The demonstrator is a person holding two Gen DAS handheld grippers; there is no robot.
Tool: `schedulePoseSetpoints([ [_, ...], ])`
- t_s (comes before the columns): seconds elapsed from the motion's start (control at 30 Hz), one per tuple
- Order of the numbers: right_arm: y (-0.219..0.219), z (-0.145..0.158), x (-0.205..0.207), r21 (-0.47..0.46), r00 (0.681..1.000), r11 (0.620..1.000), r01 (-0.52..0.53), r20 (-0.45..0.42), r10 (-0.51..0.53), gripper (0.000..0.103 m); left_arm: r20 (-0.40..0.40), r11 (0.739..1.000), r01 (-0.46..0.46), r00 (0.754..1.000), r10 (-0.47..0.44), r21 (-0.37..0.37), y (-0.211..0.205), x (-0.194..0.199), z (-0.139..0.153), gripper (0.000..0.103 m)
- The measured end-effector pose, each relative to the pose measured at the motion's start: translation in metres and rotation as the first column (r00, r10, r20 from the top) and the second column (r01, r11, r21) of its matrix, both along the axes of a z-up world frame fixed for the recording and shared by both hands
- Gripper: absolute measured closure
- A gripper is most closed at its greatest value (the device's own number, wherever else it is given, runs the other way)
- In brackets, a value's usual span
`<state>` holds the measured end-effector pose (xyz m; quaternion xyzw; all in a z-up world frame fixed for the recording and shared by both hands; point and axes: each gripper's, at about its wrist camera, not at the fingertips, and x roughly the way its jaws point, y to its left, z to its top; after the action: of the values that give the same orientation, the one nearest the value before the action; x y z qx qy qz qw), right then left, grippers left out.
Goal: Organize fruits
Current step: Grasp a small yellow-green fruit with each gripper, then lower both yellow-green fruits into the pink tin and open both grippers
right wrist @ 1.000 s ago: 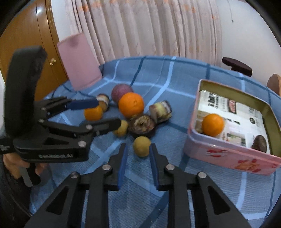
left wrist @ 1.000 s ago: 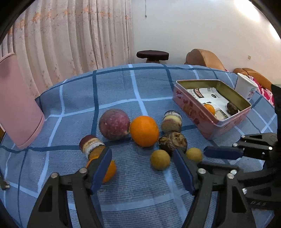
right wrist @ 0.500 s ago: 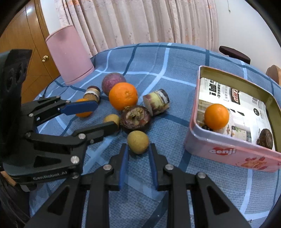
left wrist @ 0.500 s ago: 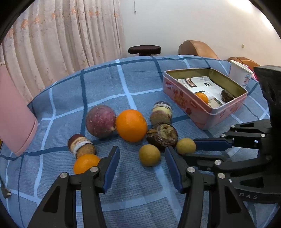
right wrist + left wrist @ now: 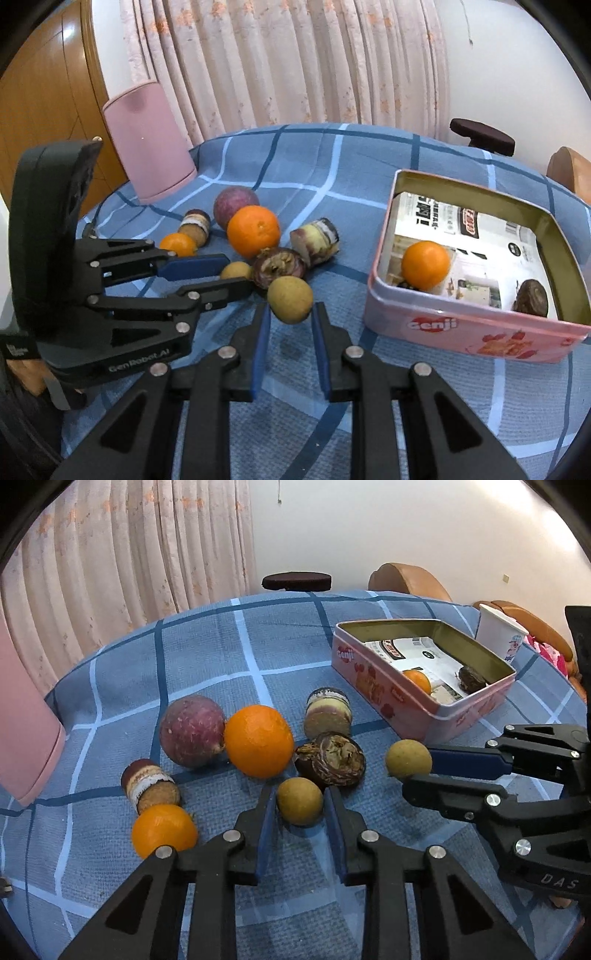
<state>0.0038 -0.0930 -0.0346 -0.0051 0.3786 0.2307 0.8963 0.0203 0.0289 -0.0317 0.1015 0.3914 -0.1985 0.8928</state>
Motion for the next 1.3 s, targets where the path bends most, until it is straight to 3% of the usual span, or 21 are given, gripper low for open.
schedulePoseSetpoints([
  [0.1, 0.0, 0.001, -0.001, 0.002, 1.0, 1.0, 0.005, 0.009, -0.005, 0.077, -0.005, 1.0, -0.005, 1.0, 0.005, -0.023, 0.003, 0.001, 0.001, 0.075],
  [0.17, -0.001, 0.003, -0.002, 0.013, 1.0, 1.0, 0.012, 0.021, -0.013, 0.077, -0.006, 0.996, 0.0, 1.0, 0.0, -0.086, 0.009, 0.001, 0.007, 0.075],
  [0.33, -0.017, 0.017, -0.007, 0.084, 0.996, 0.996, 0.042, 0.074, -0.049, 0.077, 0.091, 0.984, 0.026, 0.996, -0.01, -0.178, 0.013, -0.008, 0.029, 0.075],
  [0.47, -0.03, 0.025, -0.006, 0.089, 0.984, 0.989, 0.117, 0.123, -0.127, 0.077, 0.155, 0.983, -0.005, 0.987, 0.034, -0.182, 0.001, -0.008, 0.038, 0.075],
  [0.63, -0.051, 0.027, 0.0, 0.096, 0.965, 0.971, 0.22, 0.125, -0.231, 0.077, 0.169, 0.968, -0.043, 0.982, 0.086, -0.246, -0.011, -0.002, 0.045, 0.075],
  [0.97, -0.088, 0.026, 0.009, 0.103, 0.918, 0.921, 0.375, 0.101, -0.384, 0.077, 0.174, 0.982, -0.001, 0.984, 0.034, -0.186, -0.07, 0.01, 0.042, 0.075],
  [1.3, -0.121, 0.027, 0.015, 0.1, 0.863, 0.867, 0.488, 0.095, -0.496, 0.077, 0.15, 0.984, 0.012, 0.989, 0.016, -0.178, -0.109, 0.026, 0.042, 0.075],
])
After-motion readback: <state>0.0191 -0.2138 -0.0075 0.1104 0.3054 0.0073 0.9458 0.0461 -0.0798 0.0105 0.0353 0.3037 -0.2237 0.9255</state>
